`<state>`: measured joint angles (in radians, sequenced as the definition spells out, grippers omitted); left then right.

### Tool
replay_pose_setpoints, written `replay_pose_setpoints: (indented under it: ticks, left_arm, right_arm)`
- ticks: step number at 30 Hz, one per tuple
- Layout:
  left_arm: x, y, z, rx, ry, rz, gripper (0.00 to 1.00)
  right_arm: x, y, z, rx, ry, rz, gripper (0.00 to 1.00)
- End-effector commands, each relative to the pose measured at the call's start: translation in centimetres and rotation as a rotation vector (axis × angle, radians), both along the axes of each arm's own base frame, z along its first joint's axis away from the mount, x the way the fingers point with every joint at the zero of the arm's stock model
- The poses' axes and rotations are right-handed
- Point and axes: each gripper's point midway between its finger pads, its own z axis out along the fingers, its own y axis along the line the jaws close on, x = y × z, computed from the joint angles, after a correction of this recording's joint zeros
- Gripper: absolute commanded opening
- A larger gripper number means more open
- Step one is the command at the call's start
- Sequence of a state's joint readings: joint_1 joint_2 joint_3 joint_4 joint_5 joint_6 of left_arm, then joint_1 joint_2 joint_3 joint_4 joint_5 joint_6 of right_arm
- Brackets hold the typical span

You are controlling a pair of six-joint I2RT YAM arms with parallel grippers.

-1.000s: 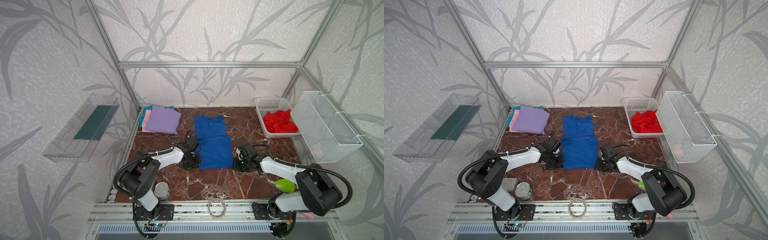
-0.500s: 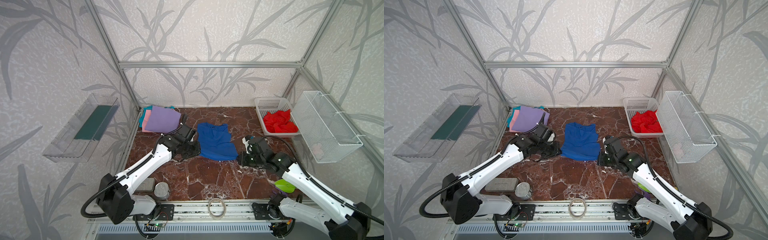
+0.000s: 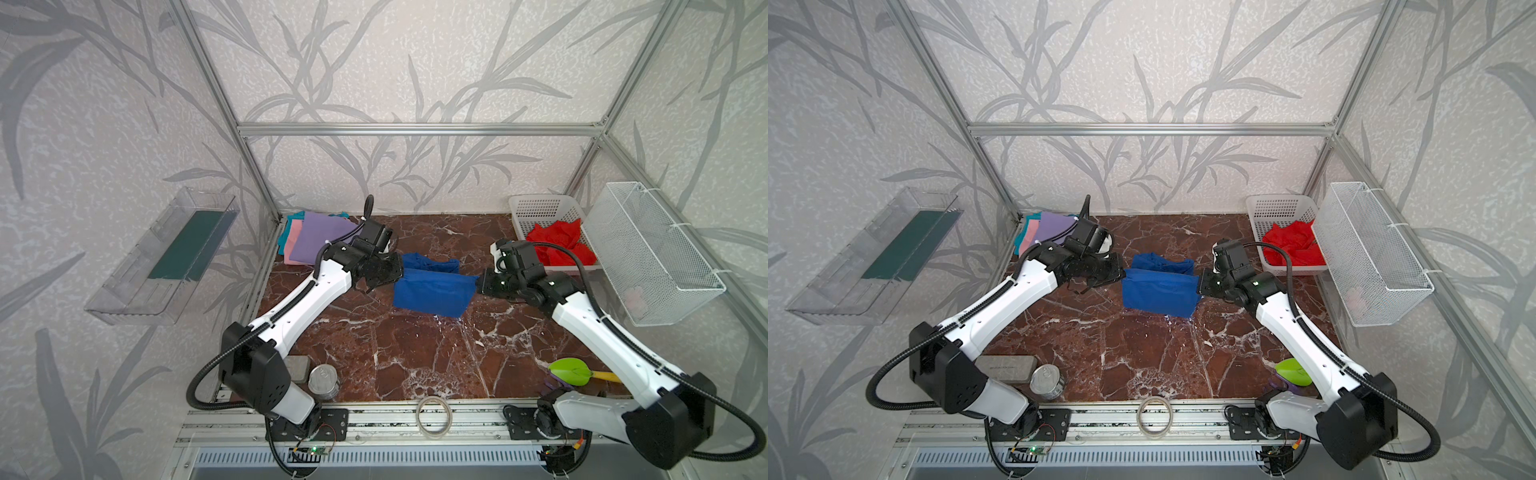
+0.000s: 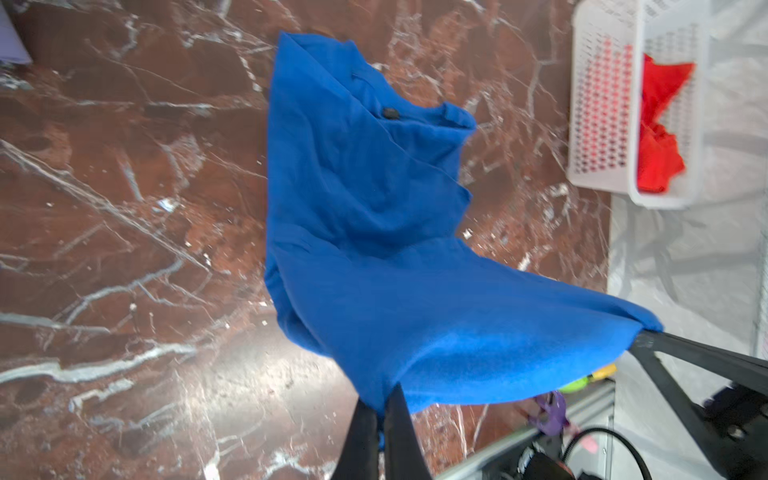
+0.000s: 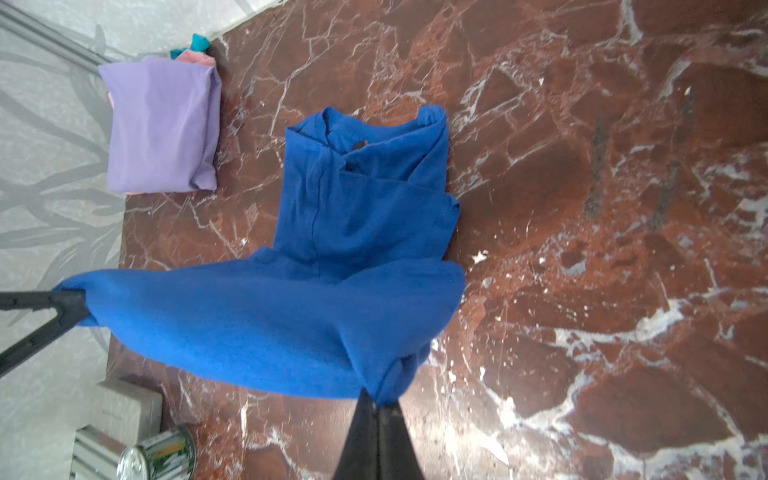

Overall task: Fold and stack the t-shirts
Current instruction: 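Fold the held edge over toward the far end with both grippers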

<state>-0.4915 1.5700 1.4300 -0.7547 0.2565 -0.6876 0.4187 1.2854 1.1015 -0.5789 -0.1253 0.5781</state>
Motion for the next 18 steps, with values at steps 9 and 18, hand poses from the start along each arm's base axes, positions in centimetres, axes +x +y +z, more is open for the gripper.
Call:
replay_pose_setpoints:
  ticks: [9,18]
  left_arm:
    - [8.5,0.8,0.0,-0.081,0.007,0.032,0.00]
    - [11.8,-0.2,-1.3,-0.160,0.045,0.046,0.00]
  right_arm:
    - [8.6,0.2,-0.3,0.046,-0.024,0.001,0.00]
    - [12.0,0.8,-0.4,0.117,-0.006,0.004,0.00]
